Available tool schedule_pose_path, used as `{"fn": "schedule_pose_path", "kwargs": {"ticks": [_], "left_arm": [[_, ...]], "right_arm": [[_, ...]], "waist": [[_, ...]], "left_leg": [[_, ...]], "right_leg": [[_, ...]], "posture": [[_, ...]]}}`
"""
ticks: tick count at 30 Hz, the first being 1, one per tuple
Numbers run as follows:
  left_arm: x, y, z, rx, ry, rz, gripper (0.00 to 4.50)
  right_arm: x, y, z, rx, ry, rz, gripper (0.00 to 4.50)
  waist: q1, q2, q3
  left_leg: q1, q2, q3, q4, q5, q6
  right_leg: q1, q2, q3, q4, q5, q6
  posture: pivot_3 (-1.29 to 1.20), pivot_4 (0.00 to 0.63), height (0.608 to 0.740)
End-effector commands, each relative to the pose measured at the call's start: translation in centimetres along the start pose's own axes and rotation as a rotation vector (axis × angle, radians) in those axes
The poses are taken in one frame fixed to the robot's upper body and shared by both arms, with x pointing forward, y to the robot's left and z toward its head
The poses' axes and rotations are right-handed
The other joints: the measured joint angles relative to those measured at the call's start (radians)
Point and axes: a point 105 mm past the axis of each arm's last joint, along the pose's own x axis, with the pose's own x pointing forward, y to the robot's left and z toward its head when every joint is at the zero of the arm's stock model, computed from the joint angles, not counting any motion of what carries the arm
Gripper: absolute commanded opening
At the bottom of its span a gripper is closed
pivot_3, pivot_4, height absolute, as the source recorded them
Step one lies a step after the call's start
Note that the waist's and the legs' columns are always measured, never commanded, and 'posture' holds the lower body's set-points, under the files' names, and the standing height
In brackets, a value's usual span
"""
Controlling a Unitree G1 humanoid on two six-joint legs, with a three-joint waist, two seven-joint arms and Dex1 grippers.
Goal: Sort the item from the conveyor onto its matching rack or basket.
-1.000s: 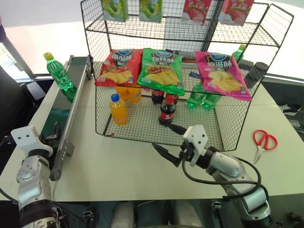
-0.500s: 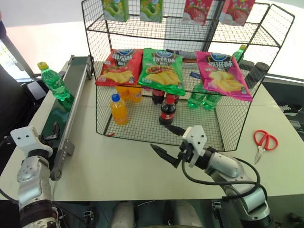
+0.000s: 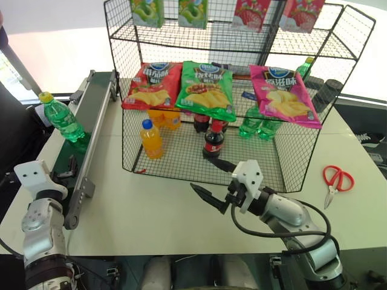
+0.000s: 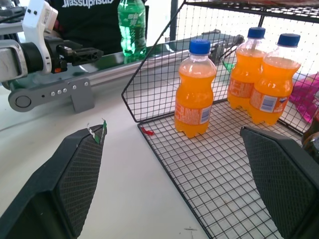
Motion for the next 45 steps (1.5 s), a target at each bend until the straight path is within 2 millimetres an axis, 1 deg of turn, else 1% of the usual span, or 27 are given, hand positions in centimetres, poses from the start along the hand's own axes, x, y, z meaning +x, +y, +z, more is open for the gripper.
{"fn": "schedule_pose_path", "kwargs": {"ticks": [1, 25, 26, 27, 28, 29, 30, 31, 33, 35, 36, 38, 40, 42, 45], "left_arm": [[0.1, -0.1, 1.8, 0.003, -0.073, -0.012, 4.5], [0.0, 0.2, 2.5, 0.008, -0.101, -0.003, 4.5], [0.0, 0.2, 2.5, 0.003, -0.101, -0.001, 3.95], [0.0, 0.2, 2.5, 0.001, -0.101, 0.001, 3.66], [0.0, 0.3, 2.5, 0.001, -0.102, 0.003, 3.2], [0.0, 0.3, 2.5, 0.001, -0.102, 0.004, 2.87], [0.0, 0.3, 2.6, 0.004, -0.105, 0.005, 2.77], [-0.1, 0.4, 2.7, 0.006, -0.108, 0.006, 2.77], [-0.1, 0.2, 3.5, 0.01, -0.135, -0.004, 2.77], [0.0, -0.5, 4.8, 0.014, -0.173, -0.039, 2.77], [-0.1, -1.3, 5.6, 0.023, -0.197, -0.077, 2.77], [-0.3, -3.3, 7.2, 0.048, -0.235, -0.181, 2.77], [-1.3, -5.8, 8.5, 0.071, -0.26, -0.333, 2.77], [-2.6, -8.1, 9.0, 0.101, -0.262, -0.482, 2.77], [-3.9, -10.2, 8.6, 0.121, -0.235, -0.619, 2.77]], "right_arm": [[0.1, 0.9, 2.1, -0.015, -0.084, 0.046, 4.47], [0.2, 1.2, 1.9, 0.008, -0.079, 0.065, 4.47], [0.2, 1.2, 1.9, 0.009, -0.079, 0.065, 4.5], [0.2, 1.2, 1.9, 0.011, -0.078, 0.065, 4.5], [0.2, 1.2, 1.8, 0.011, -0.077, 0.066, 4.5], [0.2, 1.2, 1.8, 0.012, -0.077, 0.066, 4.5], [0.2, 1.2, 1.7, 0.013, -0.076, 0.067, 4.5], [0.2, 1.2, 1.7, 0.013, -0.075, 0.067, 4.5], [0.1, 1.2, 1.6, 0.014, -0.073, 0.068, 4.5], [0.1, 1.2, 1.5, 0.015, -0.07, 0.069, 4.5], [0.1, 1.1, 1.5, 0.014, -0.069, 0.069, 4.5], [0.0, 0.9, 1.4, 0.007, -0.064, 0.064, 4.5], [-0.2, 0.5, 1.5, -0.013, -0.06, 0.05, 4.5], [-0.5, 0.2, 1.6, -0.02, -0.058, 0.045, 4.5], [-0.6, 0.1, 1.7, -0.02, -0.056, 0.049, 4.5]], "waist": [[0.0, 0.0, 0.0], [-0.001, 0.0, 0.0], [-0.001, 0.0, 0.0], [0.0, 0.0, 0.0], [0.001, 0.0, 0.0], [0.002, 0.0, 0.0], [0.002, 0.0, 0.0], [0.001, 0.0, 0.0], [0.001, 0.0, 0.0], [0.0, 0.0, 0.0], [0.0, -0.001, 0.0], [0.001, -0.002, 0.0], [0.0, -0.003, 0.0], [-0.002, -0.002, 0.0], [-0.007, 0.0, 0.001]], "left_leg": [[0.0, 0.0, 0.0, 0.0, 0.0, 0.0], [-0.001, 0.0, 0.0, -0.001, 0.0, 0.0], [-0.001, 0.0, 0.0, -0.001, 0.0, 0.0], [-0.001, 0.0, 0.0, -0.001, 0.0, 0.0], [-0.001, 0.0, 0.0, -0.001, 0.0, 0.0], [-0.001, 0.0, 0.0, -0.001, 0.0, 0.0], [-0.001, 0.0, 0.0, -0.001, 0.0, 0.0], [-0.001, 0.0, 0.0, -0.001, 0.0, 0.0], [-0.001, 0.0, 0.0, -0.001, 0.0, 0.0], [-0.001, 0.0, 0.0, -0.001, 0.0, 0.0], [-0.002, 0.0, 0.0, -0.001, 0.0, 0.0], [-0.006, 0.0, 0.0, -0.001, 0.0, -0.001], [-0.01, -0.001, -0.001, 0.0, 0.0, -0.001], [-0.012, -0.001, -0.001, 0.0, 0.0, -0.001], [-0.012, -0.003, -0.001, 0.0, 0.0, -0.001]], "right_leg": [[0.0, 0.0, 0.0, 0.0, 0.0, 0.0], [-0.001, -0.002, 0.0, -0.002, -0.002, -0.003], [-0.001, -0.002, 0.0, -0.002, -0.002, -0.003], [-0.001, -0.002, 0.0, -0.002, -0.002, -0.003], [-0.001, -0.003, 0.0, -0.002, -0.002, -0.003], [-0.001, -0.003, 0.0, -0.002, -0.002, -0.003], [-0.001, -0.003, 0.0, -0.002, -0.002, -0.003], [-0.001, -0.003, 0.0, -0.002, -0.002, -0.003], [-0.001, -0.003, 0.0, -0.002, -0.002, -0.003], [-0.001, -0.003, 0.0, -0.002, -0.002, -0.003], [-0.002, -0.003, 0.0, -0.002, -0.002, -0.003], [-0.005, -0.003, -0.001, -0.002, -0.002, -0.003], [-0.008, -0.003, -0.001, -0.002, -0.001, -0.003], [-0.008, -0.004, -0.001, -0.003, 0.0, -0.001], [-0.008, -0.005, -0.001, -0.005, -0.001, -0.003]], "posture": [[0.0, 0.15, 0.74], [0.0, 0.15, 0.74], [0.0, 0.15, 0.74], [0.0, 0.15, 0.74], [0.0, 0.15, 0.74], [0.0, 0.15, 0.74], [0.0, 0.15, 0.74], [0.0, 0.15, 0.74], [0.0, 0.15, 0.74], [0.0, 0.15, 0.74], [0.0, 0.15, 0.74], [0.0, 0.15, 0.74], [0.0, 0.15, 0.74], [0.0, 0.15, 0.74], [0.0, 0.15, 0.74]]}}
